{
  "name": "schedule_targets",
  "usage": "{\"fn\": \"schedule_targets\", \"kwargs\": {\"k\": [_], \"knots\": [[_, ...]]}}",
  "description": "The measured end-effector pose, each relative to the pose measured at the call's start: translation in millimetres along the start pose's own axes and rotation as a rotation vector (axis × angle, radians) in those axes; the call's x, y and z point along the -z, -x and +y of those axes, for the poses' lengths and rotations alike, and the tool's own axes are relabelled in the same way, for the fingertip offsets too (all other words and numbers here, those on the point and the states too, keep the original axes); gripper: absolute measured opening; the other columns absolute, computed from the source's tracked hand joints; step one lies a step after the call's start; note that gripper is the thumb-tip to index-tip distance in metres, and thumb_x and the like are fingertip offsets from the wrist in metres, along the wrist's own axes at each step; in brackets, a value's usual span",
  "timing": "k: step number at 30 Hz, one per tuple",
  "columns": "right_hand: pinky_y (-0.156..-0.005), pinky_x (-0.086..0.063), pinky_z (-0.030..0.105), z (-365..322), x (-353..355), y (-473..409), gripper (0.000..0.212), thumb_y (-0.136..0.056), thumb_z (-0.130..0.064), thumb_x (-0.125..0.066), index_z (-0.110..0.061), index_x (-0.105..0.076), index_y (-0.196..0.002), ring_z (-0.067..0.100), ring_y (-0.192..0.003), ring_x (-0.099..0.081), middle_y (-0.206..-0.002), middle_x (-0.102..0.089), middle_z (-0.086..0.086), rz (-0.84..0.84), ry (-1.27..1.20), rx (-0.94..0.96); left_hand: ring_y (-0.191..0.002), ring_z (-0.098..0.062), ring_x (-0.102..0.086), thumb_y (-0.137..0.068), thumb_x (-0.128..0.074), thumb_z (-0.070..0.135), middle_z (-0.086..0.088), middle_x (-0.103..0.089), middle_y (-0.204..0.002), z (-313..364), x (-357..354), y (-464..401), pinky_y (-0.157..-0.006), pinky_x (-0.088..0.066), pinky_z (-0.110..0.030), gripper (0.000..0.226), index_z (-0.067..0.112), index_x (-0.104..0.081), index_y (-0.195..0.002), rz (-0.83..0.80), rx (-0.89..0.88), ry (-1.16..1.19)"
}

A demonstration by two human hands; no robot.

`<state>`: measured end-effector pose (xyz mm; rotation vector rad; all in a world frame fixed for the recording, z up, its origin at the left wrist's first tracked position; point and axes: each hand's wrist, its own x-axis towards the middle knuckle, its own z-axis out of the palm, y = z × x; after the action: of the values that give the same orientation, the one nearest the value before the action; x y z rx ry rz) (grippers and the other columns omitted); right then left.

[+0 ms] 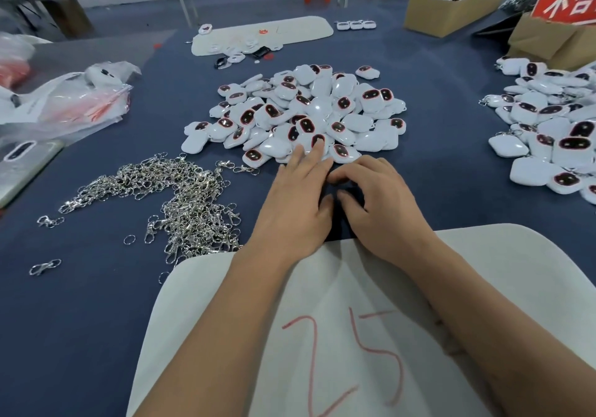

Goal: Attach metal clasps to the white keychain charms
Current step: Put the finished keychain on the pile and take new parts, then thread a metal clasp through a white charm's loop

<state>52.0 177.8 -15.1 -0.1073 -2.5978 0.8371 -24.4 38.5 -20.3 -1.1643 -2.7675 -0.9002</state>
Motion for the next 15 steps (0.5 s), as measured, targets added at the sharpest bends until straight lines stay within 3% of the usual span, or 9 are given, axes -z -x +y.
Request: {"fn": "schedule_targets", "kwargs": {"k": [3, 6, 8, 11, 15], "knots": [[-0.086, -0.041, 0.031, 0.2, 0.1, -0.8, 0.016, -0.095, -0.008, -0.063, -0.015, -0.07, -0.107, 0.021, -0.1, -0.052, -0.102, -0.064, -0.001, -0.004, -0.006, -0.009, -0.149, -0.013, -0.033, -0.087, -0.049, 0.0, 0.005, -0.046, -0.157, 0.3, 4.3, 1.2, -0.122, -0.029, -0.035, 0.051, 0.021, -0.063, -0.132, 0.098, -0.023, 0.199], [-0.084, -0.042, 0.032, 1.0, -0.1, -0.6, 0.009, -0.093, -0.009, -0.067, -0.015, -0.068, -0.099, 0.02, -0.097, -0.052, -0.097, -0.062, -0.002, 0.01, -0.01, -0.007, -0.114, -0.009, -0.063, -0.075, -0.051, -0.003, 0.008, -0.071, -0.117, 4.4, 5.2, 3.0, -0.099, -0.053, -0.038, 0.047, 0.019, -0.073, -0.109, 0.192, -0.034, 0.312], [-0.083, -0.043, 0.033, 2.3, -0.9, -0.7, 0.006, -0.091, -0.011, -0.07, -0.016, -0.067, -0.094, 0.019, -0.094, -0.051, -0.093, -0.061, -0.004, 0.011, 0.001, 0.001, -0.095, -0.009, -0.069, -0.074, -0.052, -0.009, 0.007, -0.073, -0.1, 6.4, 4.0, 2.1, -0.087, -0.058, -0.036, 0.043, 0.018, -0.074, -0.1, 0.228, 0.032, 0.398], [-0.086, -0.044, 0.035, 5.2, -1.1, -0.5, 0.006, -0.093, -0.025, -0.074, -0.02, -0.07, -0.094, 0.019, -0.095, -0.05, -0.093, -0.06, -0.006, -0.034, -0.007, 0.037, -0.08, -0.004, -0.068, -0.074, -0.051, -0.008, 0.011, -0.072, -0.087, 4.6, 4.8, -0.1, -0.082, -0.057, -0.029, 0.038, 0.02, -0.074, -0.087, 0.385, 0.166, 0.379], [-0.1, -0.039, 0.031, -0.2, -0.2, 1.2, 0.035, -0.094, -0.048, -0.07, -0.035, -0.071, -0.126, 0.018, -0.11, -0.043, -0.116, -0.057, -0.007, -0.215, 0.04, 0.14, -0.08, -0.009, -0.068, -0.077, -0.048, -0.003, 0.013, -0.072, -0.078, -0.4, 10.1, -2.3, -0.087, -0.056, -0.037, 0.037, 0.025, -0.072, -0.076, 0.51, 0.396, 0.469]]}}
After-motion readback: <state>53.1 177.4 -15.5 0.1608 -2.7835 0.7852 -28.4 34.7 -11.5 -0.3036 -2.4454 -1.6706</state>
